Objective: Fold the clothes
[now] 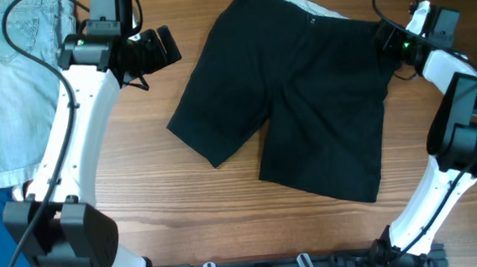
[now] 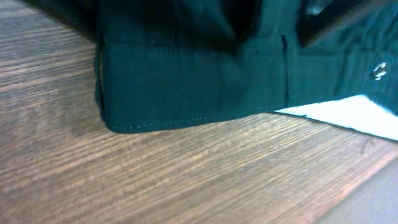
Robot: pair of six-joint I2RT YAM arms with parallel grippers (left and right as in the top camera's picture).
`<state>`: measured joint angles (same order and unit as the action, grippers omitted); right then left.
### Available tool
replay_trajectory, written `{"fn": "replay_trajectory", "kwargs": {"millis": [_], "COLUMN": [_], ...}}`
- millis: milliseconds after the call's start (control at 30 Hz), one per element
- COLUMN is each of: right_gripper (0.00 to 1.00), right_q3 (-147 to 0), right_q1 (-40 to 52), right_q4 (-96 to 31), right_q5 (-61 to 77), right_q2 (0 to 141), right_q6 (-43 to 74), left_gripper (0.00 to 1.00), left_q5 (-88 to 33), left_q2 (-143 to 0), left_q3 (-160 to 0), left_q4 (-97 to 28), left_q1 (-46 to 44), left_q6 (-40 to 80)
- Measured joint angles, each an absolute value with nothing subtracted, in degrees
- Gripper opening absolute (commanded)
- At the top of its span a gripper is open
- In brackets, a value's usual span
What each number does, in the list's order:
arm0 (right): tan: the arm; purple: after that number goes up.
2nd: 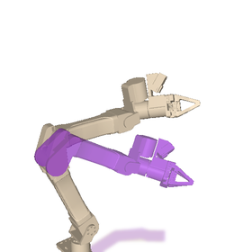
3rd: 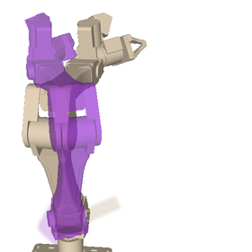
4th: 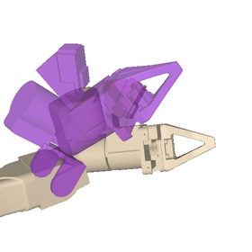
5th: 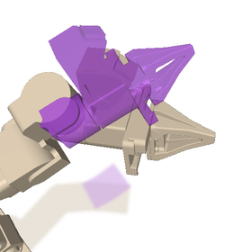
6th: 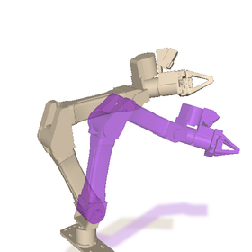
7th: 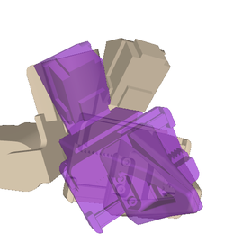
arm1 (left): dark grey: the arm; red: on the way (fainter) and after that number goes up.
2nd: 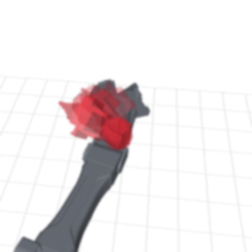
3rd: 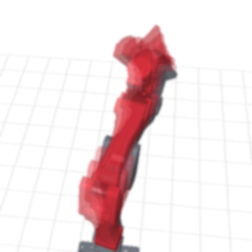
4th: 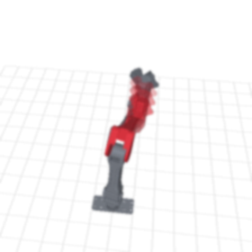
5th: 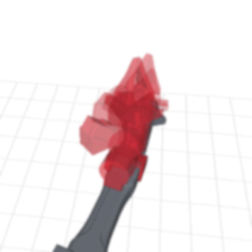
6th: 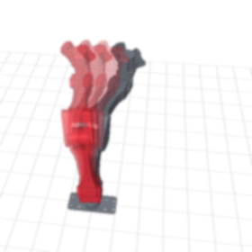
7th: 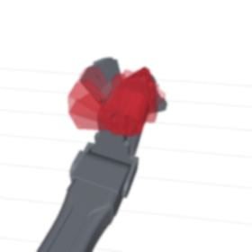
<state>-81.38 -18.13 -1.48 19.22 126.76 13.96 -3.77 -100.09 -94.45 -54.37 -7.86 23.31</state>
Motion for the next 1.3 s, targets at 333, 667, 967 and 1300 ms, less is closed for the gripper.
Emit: {"fn": "replay_trajectory", "kwargs": {"millis": [333, 667, 967, 1300], "right_gripper": [0.04, 0.55, 0.83, 0.83], "right_q3": [-83.50, -83.68, -83.83, -83.85], "right_q1": [-20.71, -37.28, -36.73, -36.01], "right_q4": [-9.26, -17.69, -23.11, -27.90], "right_q5": [17.12, 16.23, 21.63, 23.11], "right_q2": [126.93, 122.32, 118.17, 106.65], "right_q6": [18.41, 19.29, 17.12, 14.68], "left_gripper": [1.00, 1.00, 1.00, 0.99], "left_q5": [-4.36, -4.38, -14.41, -21.28], "left_q2": [-100.62, -108.20, -119.90, -125.69], "left_q3": [-94.45, -94.45, -94.45, -94.45], "left_q4": [-54.35, -50.68, -40.51, -39.79], "left_q1": [-8.29, -14.35, -15.27, -15.86], "left_q6": [23.53, 23.51, 16.51, 14.35]}}
